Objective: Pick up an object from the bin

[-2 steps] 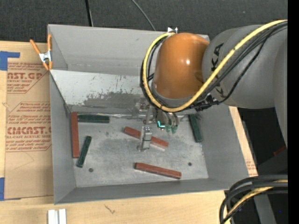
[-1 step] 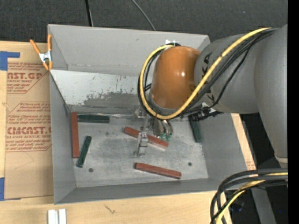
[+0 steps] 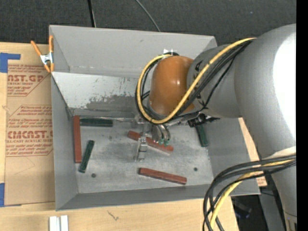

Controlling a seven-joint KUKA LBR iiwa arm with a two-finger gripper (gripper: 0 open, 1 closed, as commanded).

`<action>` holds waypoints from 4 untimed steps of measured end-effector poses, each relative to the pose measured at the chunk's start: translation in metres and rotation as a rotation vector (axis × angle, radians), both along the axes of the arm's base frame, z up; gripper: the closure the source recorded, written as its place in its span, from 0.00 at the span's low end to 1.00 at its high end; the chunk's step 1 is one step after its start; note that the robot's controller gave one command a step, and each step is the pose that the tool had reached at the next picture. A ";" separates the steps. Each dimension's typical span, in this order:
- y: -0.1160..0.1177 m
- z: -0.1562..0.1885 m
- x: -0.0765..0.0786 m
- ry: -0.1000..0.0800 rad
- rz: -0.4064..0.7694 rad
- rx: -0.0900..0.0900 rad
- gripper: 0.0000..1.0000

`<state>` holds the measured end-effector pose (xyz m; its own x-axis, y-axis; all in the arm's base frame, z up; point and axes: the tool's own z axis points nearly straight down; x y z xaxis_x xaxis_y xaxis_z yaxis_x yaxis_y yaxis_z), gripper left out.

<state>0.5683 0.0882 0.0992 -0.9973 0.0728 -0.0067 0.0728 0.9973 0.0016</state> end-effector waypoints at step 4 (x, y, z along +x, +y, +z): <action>-0.036 0.047 -0.016 -0.001 -0.050 0.001 1.00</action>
Offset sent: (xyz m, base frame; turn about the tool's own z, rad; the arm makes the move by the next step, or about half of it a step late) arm 0.0000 0.0000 0.0000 0.0000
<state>0.5527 0.0517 0.1467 -0.9924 0.1227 -0.0074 0.1227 0.9924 0.0026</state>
